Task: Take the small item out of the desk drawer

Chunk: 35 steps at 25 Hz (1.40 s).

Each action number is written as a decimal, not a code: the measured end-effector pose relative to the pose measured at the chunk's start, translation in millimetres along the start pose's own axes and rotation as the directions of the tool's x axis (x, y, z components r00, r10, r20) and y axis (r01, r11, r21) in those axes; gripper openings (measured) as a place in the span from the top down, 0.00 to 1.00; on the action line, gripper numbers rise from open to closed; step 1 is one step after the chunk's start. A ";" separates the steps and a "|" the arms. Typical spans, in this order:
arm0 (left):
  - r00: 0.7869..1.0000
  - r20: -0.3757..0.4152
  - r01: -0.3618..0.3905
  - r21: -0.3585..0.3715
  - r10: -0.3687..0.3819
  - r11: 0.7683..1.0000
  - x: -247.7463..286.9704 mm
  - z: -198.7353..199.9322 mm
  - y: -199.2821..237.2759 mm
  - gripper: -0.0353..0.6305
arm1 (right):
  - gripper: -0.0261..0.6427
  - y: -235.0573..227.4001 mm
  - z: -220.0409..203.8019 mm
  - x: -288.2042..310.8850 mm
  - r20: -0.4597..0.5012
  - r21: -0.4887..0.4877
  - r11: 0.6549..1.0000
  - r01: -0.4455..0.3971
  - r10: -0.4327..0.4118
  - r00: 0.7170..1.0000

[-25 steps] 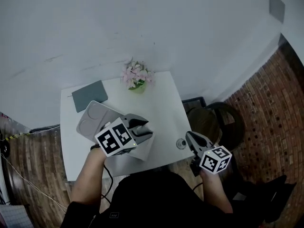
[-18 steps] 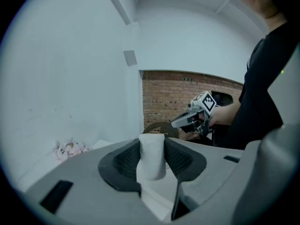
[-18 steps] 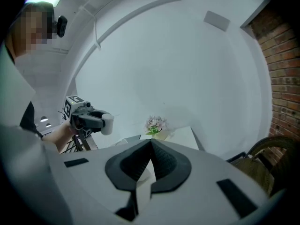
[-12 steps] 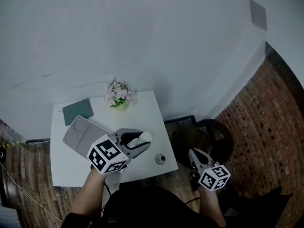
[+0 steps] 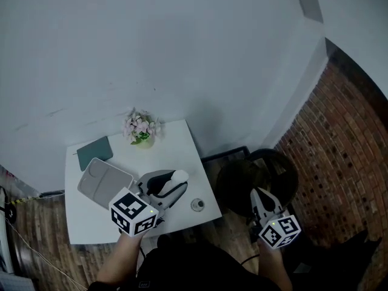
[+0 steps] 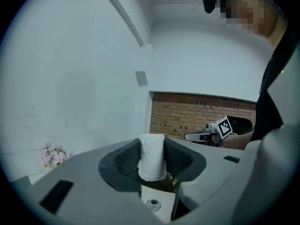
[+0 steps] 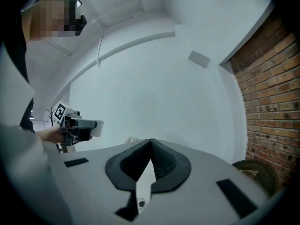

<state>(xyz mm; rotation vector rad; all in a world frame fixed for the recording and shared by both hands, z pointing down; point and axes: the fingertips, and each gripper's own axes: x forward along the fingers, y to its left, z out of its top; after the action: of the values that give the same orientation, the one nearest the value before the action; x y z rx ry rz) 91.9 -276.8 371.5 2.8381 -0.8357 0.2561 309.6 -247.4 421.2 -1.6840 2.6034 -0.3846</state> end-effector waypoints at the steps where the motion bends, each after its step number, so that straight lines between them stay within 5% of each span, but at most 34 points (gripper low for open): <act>1: 1.000 0.025 -0.003 0.008 0.003 1.000 0.6 5.8 -1.8 0.70 | 0.96 -1.3 2.7 -1.4 0.004 -0.008 1.000 -0.002 0.002 1.000; 12: 0.997 0.073 -0.022 0.062 0.018 0.998 8.1 32.9 -11.0 0.70 | 0.96 14.8 38.5 4.5 0.078 -0.042 0.998 -0.051 0.054 0.995; 18: 0.985 0.169 -0.051 0.066 0.039 0.997 -0.9 72.8 5.9 0.70 | 0.96 28.6 55.5 13.4 0.115 -0.104 0.992 -0.078 0.090 0.989; 26: 0.990 0.128 -0.078 0.096 0.065 0.992 6.3 72.5 18.2 0.70 | 0.96 40.6 93.3 28.3 0.177 -0.119 0.982 -0.145 0.165 0.970; 35: 0.989 0.095 -0.117 0.063 0.111 0.991 6.0 52.8 30.7 0.70 | 0.96 42.7 76.9 43.3 0.139 -0.103 0.983 -0.155 0.168 0.976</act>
<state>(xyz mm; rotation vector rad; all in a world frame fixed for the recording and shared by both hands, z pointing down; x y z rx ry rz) 86.1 -316.6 325.0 2.8877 -1.0296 0.1736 264.4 -284.8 342.6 -1.4475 2.6595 -0.1328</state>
